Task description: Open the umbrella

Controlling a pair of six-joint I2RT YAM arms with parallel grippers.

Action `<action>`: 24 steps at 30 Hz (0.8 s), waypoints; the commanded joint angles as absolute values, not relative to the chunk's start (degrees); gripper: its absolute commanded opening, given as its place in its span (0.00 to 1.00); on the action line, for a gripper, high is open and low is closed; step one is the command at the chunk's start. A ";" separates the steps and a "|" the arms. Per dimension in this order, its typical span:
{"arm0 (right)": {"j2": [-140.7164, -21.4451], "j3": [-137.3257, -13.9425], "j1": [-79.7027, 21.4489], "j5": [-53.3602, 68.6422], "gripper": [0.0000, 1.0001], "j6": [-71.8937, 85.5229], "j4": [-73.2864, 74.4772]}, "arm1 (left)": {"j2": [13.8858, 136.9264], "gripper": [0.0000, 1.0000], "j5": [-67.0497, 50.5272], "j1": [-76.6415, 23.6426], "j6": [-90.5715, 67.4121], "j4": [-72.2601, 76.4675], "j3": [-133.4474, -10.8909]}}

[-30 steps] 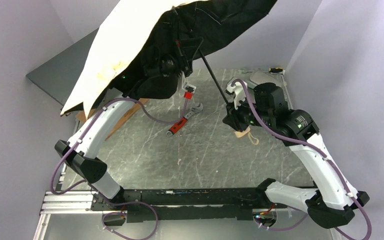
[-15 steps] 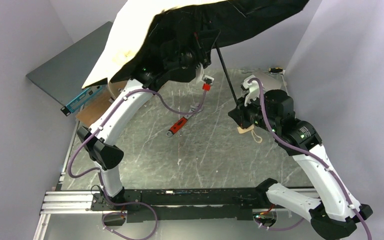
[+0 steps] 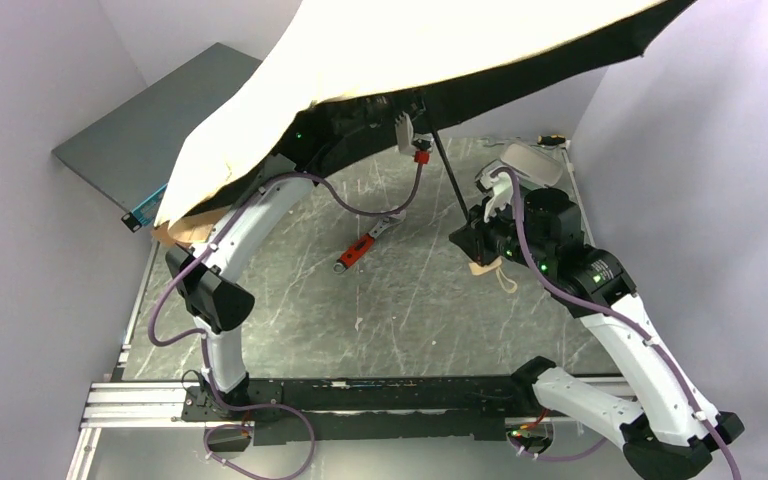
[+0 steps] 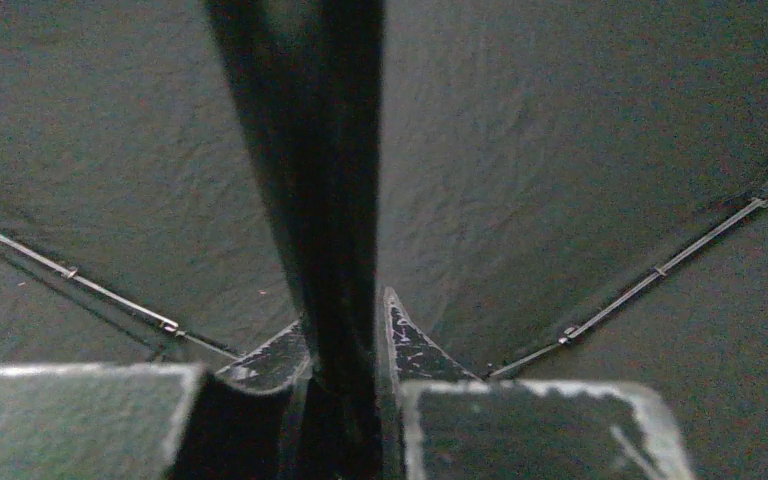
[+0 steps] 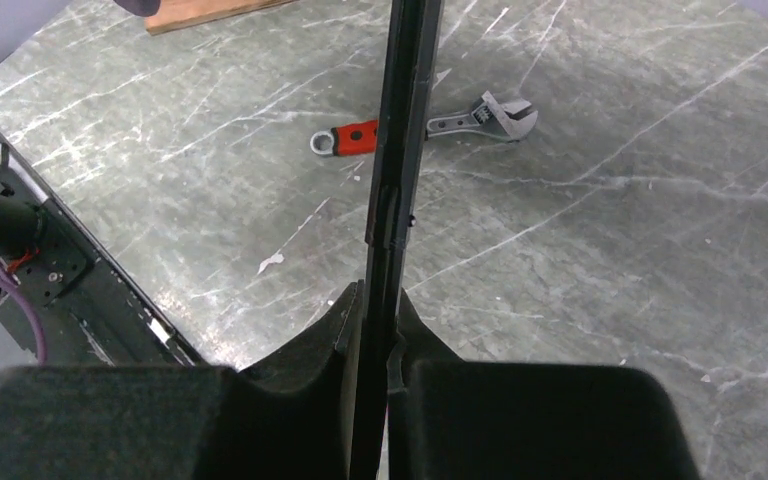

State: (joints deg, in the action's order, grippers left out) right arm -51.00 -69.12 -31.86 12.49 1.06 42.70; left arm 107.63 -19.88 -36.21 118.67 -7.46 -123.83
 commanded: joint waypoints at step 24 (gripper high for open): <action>-47.32 -62.40 -34.52 23.31 0.00 -23.42 66.15 | 108.57 0.05 12.01 -5.89 135.25 16.52 -133.34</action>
